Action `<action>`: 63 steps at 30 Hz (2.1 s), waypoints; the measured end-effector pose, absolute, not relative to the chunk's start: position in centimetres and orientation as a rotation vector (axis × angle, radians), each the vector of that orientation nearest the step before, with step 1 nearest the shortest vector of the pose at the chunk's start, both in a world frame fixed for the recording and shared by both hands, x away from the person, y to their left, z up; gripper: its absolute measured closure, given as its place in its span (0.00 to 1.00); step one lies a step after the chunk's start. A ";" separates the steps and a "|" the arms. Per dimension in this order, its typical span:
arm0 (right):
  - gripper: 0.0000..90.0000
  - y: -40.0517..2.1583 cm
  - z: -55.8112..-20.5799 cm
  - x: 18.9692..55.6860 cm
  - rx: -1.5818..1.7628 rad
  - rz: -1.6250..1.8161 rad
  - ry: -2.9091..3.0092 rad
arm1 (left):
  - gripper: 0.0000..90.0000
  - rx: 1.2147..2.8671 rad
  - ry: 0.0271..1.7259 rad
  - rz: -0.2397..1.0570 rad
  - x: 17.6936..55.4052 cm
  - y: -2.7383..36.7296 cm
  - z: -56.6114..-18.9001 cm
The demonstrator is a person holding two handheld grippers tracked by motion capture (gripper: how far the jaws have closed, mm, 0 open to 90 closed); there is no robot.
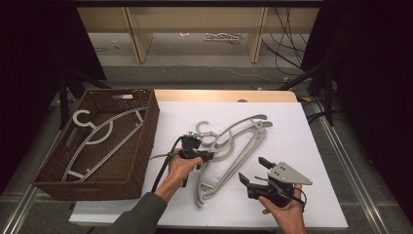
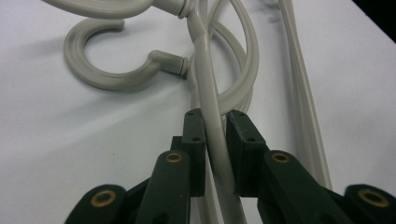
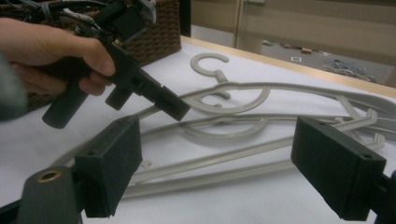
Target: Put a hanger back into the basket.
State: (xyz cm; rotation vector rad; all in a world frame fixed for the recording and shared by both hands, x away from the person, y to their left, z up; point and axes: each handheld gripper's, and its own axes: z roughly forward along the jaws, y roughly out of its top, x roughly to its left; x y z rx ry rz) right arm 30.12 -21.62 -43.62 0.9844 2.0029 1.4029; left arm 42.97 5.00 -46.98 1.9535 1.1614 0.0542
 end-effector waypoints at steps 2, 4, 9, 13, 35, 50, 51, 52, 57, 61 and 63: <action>0.19 -21.6 -43.6 30.1 0.991 1.400 2.003 | 0.88 1.954 1.152 0.060 43.0 5.1 -46.9; 0.19 -21.6 -43.6 30.1 0.987 1.406 1.995 | 0.89 1.945 1.138 0.060 43.0 5.1 -46.8; 0.19 -21.6 -43.6 30.2 0.986 1.405 1.998 | 0.89 1.932 1.119 0.076 42.8 5.1 -46.4; 0.19 -21.6 -43.6 30.2 0.990 1.404 1.998 | 0.91 1.881 1.108 0.103 42.5 5.1 -45.9; 0.19 -21.6 -43.6 30.2 0.984 1.404 1.995 | 0.91 1.832 0.992 0.191 41.0 7.3 -40.1; 0.19 -21.5 -43.7 30.2 0.989 1.407 1.993 | 0.91 1.796 0.958 0.170 39.7 10.5 -36.6; 0.19 -21.5 -43.6 30.1 0.993 1.408 1.997 | 0.91 1.795 0.953 0.182 39.6 10.8 -36.3; 0.19 -21.5 -43.6 30.2 0.990 1.405 1.997 | 0.91 1.793 0.955 0.186 39.5 11.3 -35.7; 0.19 -21.4 -43.7 30.2 0.988 1.412 1.988 | 0.91 1.775 0.965 0.203 39.3 12.8 -34.7; 0.19 -21.4 -43.8 30.2 0.992 1.425 1.996 | 0.91 1.776 0.979 0.227 39.2 14.1 -34.0; 0.19 -21.4 -43.7 30.2 0.988 1.411 1.994 | 0.91 1.775 0.986 0.230 39.2 14.5 -33.8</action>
